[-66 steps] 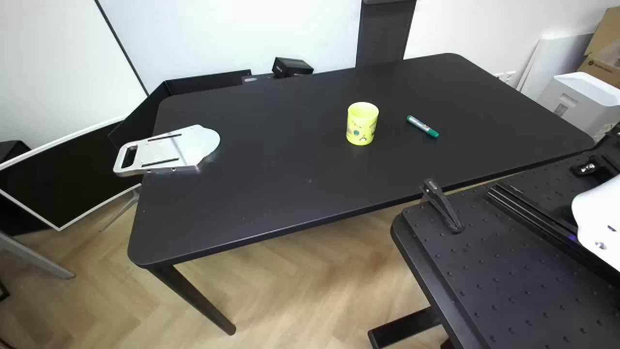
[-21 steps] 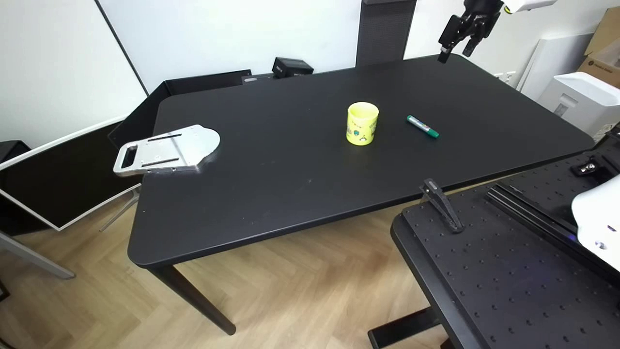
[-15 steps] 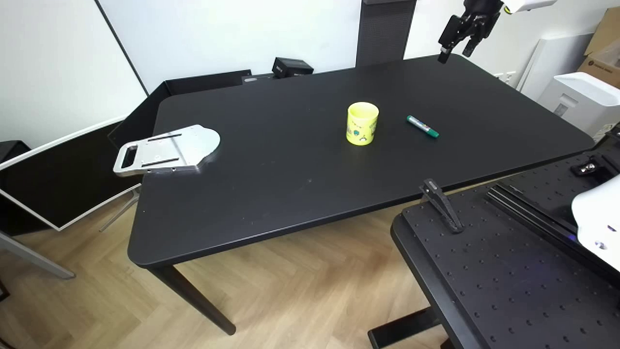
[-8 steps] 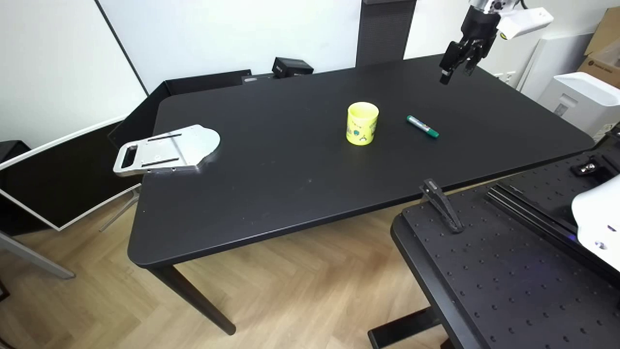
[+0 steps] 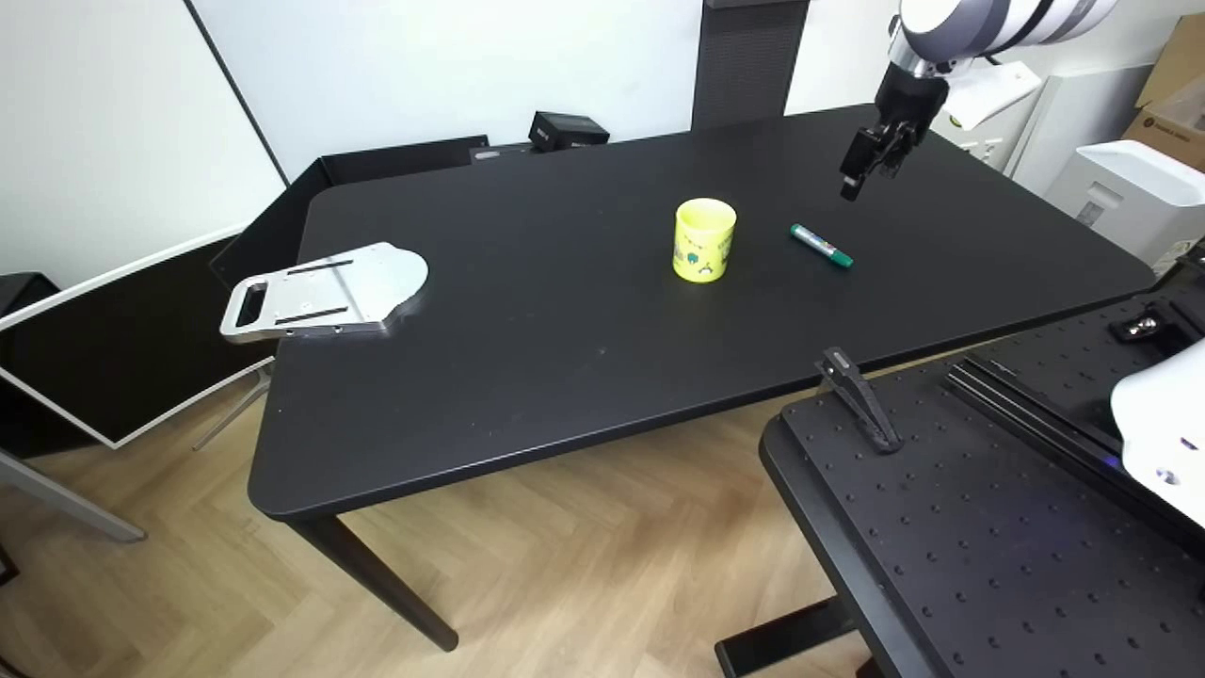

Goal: Pick the marker and put it in the cup

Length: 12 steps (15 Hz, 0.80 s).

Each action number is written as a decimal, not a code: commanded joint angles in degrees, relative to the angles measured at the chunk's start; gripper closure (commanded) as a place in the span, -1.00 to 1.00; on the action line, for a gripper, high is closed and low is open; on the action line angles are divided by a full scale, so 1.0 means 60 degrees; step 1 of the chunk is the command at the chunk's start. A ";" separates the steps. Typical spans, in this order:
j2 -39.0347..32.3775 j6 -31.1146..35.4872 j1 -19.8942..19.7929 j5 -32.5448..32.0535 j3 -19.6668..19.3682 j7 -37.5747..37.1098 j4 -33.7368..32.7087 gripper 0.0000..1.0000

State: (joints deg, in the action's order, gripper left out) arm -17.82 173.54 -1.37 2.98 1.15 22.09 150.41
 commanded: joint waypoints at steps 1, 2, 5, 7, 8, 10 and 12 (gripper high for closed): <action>-0.0888 0.0503 -0.0137 -0.0702 0.0076 -0.0562 -0.0313 -1.00; -0.1086 0.0588 -0.0189 -0.0793 0.0125 -0.0608 -0.0386 -1.00; -0.1733 0.0798 -0.0182 -0.1007 0.0080 -0.0774 -0.0709 -1.00; -0.2148 0.0751 -0.0140 -0.1082 0.0026 -0.0927 -0.0989 -1.00; -0.2352 0.0737 -0.0110 -0.1085 -0.0006 -0.0999 -0.1141 -1.00; -0.2723 0.0701 -0.0103 -0.1101 -0.0034 -0.1099 -0.1472 -1.00; -0.3082 0.0642 -0.0089 -0.1133 -0.0080 -0.1215 -0.1846 -1.00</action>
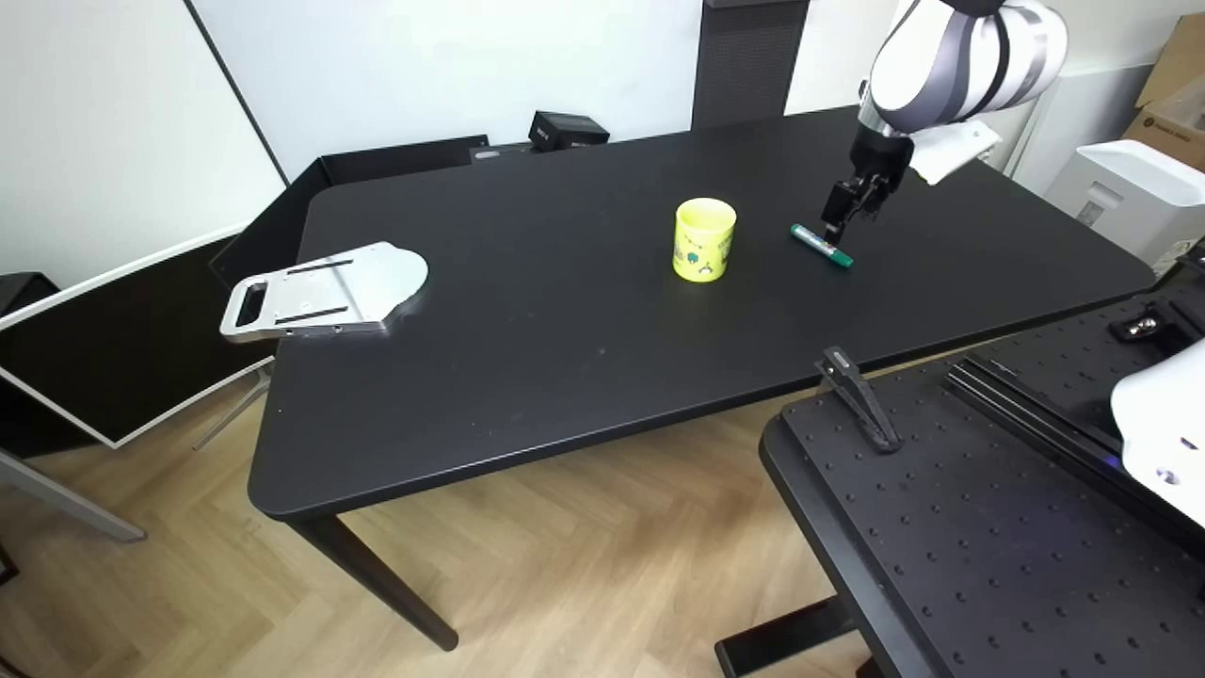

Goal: Pick the marker and put it in the cup

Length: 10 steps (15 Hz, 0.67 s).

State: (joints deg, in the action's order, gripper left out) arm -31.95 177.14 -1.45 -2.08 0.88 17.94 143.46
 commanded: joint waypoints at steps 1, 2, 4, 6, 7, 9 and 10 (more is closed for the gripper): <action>-0.0884 0.0024 -0.0078 -0.0303 -0.0044 -0.0555 -0.0849 -1.00; -0.1039 -0.0008 -0.0017 -0.0314 -0.0112 -0.0611 -0.1005 -1.00; -0.1285 0.0013 0.0065 -0.0309 -0.0182 -0.0728 -0.1147 -1.00; -0.1515 0.0091 0.0186 -0.0282 -0.0254 -0.0855 -0.1131 -1.00; -0.1605 0.0098 0.0349 -0.0262 -0.0378 -0.0985 -0.1134 -0.50; -0.1603 -0.0144 0.1128 -0.0127 -0.0678 -0.1547 -0.1149 -0.33; -0.1608 -0.0227 0.1524 -0.0118 -0.0931 -0.1804 -0.1160 -0.19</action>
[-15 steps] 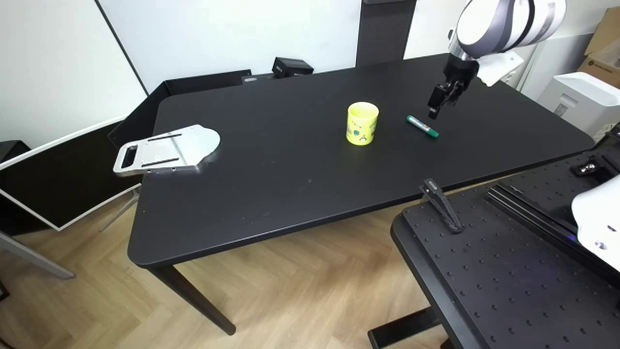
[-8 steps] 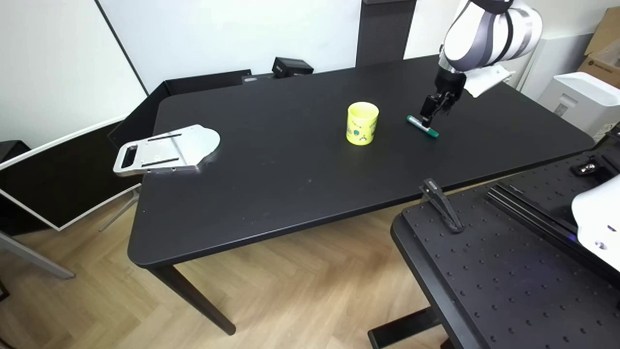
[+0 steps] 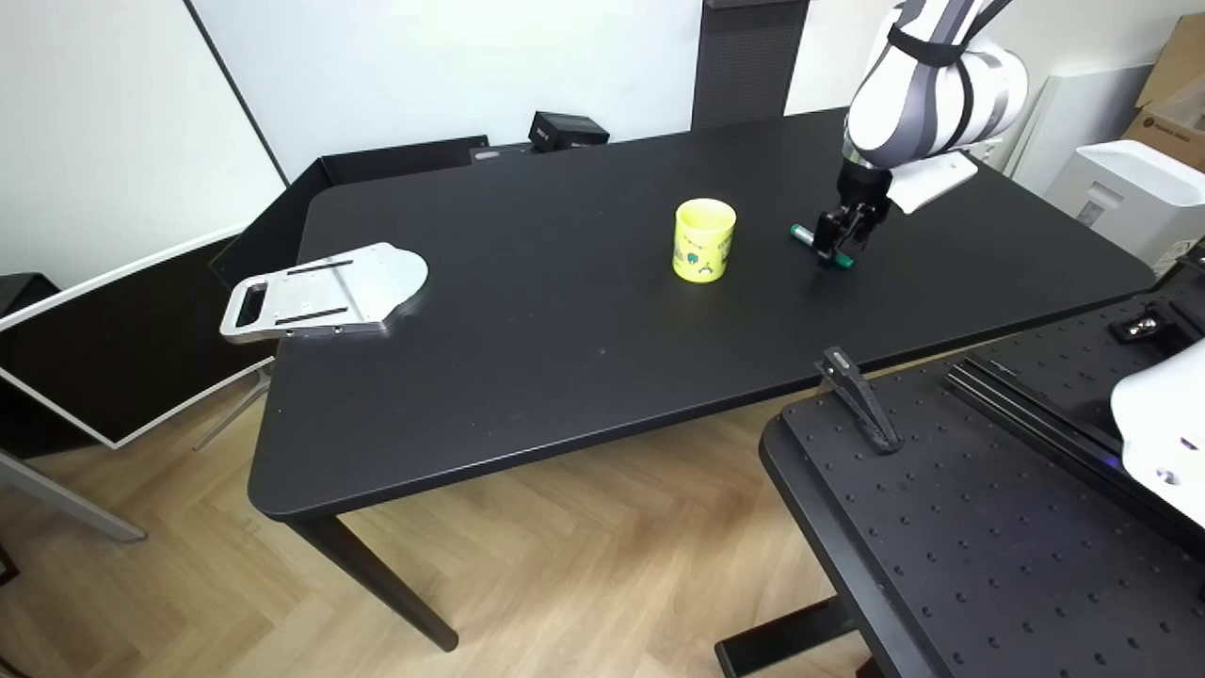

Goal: Pick the marker and put it in the cup

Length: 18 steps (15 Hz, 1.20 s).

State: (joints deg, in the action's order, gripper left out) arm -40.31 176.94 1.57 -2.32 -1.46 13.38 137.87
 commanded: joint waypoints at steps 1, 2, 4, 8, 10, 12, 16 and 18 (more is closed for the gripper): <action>-0.0221 -0.0259 0.1449 -0.0088 -0.0799 -0.1298 -0.0254 -0.06; -0.0196 -0.0300 0.1833 -0.0117 -0.1074 -0.1517 -0.0264 0.10; -0.0114 -0.0461 0.2294 -0.0164 -0.1377 -0.1806 -0.0261 0.37; -0.0011 -0.0682 0.2696 -0.0188 -0.1831 -0.2153 -0.0251 0.91; 0.0261 -0.1091 0.2462 -0.0156 -0.1789 -0.2182 -0.0321 0.90; 0.0738 -0.1934 0.2018 -0.0120 -0.1650 -0.2138 -0.0517 0.90; 0.1943 -0.4153 0.0759 0.0547 -0.0872 -0.2392 -0.1295 0.90; 0.2328 -0.5555 0.0531 0.0835 -0.0749 -0.2865 -0.1923 0.90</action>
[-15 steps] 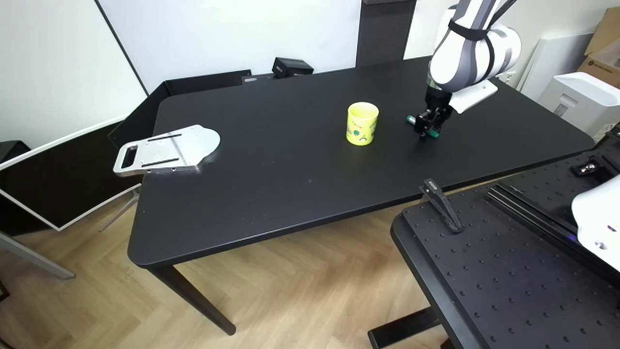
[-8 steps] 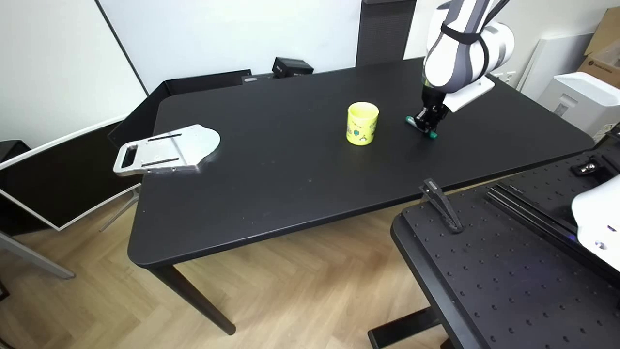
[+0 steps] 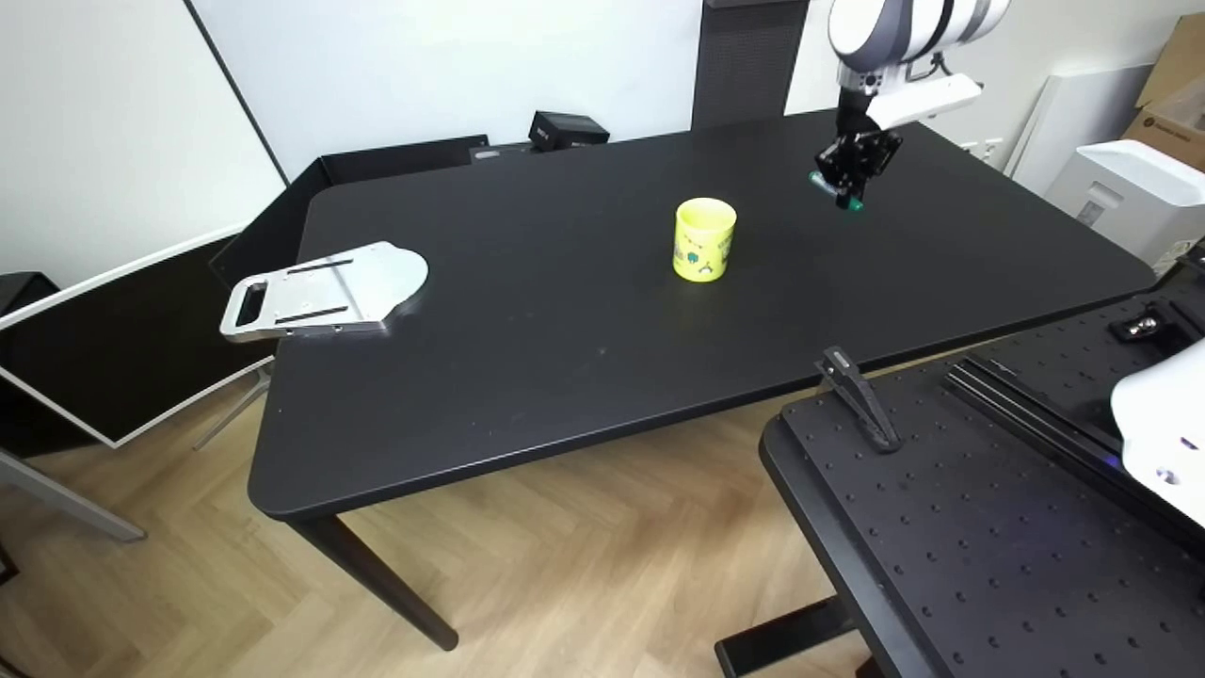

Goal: Pick the marker and put it in the cup

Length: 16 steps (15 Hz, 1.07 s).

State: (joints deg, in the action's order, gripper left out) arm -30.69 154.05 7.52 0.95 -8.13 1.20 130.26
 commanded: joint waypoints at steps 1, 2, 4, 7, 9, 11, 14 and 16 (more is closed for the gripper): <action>0.0847 -0.2316 -0.0588 0.0470 0.0461 -0.1049 -0.0930 0.90; 0.0929 -0.2963 -0.0674 0.0645 0.0545 -0.1296 -0.1231 0.90; 0.0925 -0.4023 -0.0790 0.1077 0.0723 -0.1805 -0.1774 0.90; 0.0663 -0.5376 -0.0775 0.1765 0.1015 -0.2638 -0.2462 0.90; 0.0428 -0.6239 -0.0772 0.2351 0.1226 -0.3105 -0.2941 0.90; 0.0150 -0.7056 -0.0800 0.3097 0.1487 -0.3430 -0.3431 0.90; -0.0340 -0.8009 -0.0878 0.4355 0.1787 -0.3774 -0.4182 0.90; -0.0683 -0.8430 -0.0900 0.5168 0.1894 -0.4054 -0.4599 0.90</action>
State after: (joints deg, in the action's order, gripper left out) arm -31.00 108.43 3.42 26.70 1.73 -18.91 108.40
